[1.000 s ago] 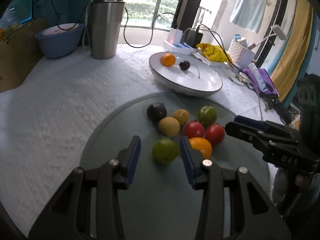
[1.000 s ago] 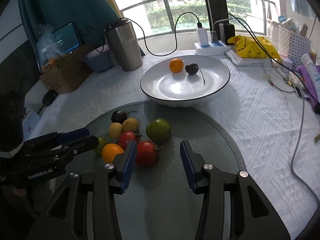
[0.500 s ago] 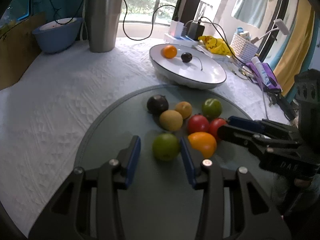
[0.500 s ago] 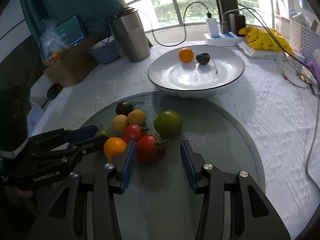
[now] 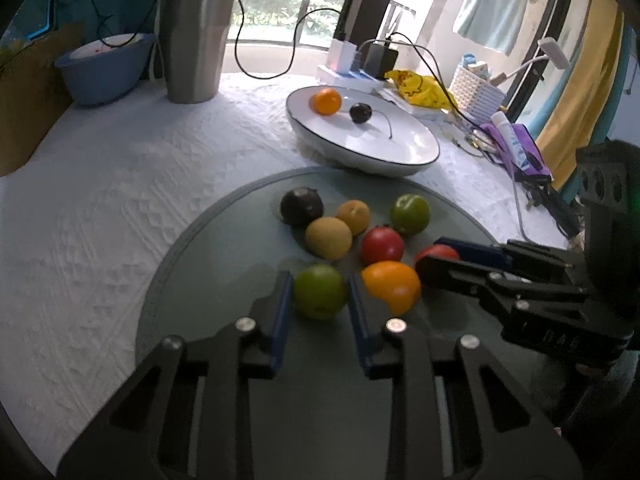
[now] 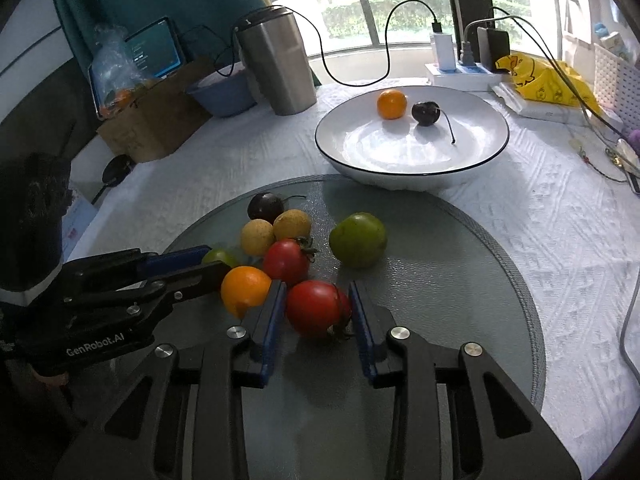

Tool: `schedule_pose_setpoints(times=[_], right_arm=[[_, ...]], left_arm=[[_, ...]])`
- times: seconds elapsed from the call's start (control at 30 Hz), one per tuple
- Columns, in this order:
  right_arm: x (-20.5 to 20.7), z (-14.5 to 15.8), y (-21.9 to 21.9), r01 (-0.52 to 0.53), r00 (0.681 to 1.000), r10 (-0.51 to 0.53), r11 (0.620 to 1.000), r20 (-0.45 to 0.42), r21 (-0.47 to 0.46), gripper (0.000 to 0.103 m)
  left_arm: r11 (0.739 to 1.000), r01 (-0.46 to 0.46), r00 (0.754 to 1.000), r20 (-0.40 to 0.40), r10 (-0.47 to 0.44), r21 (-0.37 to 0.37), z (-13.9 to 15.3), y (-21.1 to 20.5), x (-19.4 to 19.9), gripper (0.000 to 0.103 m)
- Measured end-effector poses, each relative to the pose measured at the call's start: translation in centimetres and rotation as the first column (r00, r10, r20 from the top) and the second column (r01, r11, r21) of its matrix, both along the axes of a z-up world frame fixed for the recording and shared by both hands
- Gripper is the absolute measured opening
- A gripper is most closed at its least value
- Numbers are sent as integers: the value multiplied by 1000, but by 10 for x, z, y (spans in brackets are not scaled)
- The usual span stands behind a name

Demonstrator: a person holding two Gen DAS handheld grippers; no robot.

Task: Organize fruits
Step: 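Grasp a red tomato with the right tool while the left grasps a green lime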

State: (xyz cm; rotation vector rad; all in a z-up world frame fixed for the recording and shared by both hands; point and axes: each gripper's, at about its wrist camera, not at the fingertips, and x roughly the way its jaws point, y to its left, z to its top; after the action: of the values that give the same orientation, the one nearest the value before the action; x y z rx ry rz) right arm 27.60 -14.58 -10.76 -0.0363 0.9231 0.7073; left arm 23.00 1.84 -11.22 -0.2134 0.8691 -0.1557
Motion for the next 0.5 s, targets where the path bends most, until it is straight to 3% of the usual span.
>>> schedule_pose_setpoints(times=[0.5], right_arm=[[9, 27, -17, 42, 997, -42, 999, 69, 5, 35]], left_arm=[[1000, -16, 999, 52, 17, -12, 23, 5, 1, 28]])
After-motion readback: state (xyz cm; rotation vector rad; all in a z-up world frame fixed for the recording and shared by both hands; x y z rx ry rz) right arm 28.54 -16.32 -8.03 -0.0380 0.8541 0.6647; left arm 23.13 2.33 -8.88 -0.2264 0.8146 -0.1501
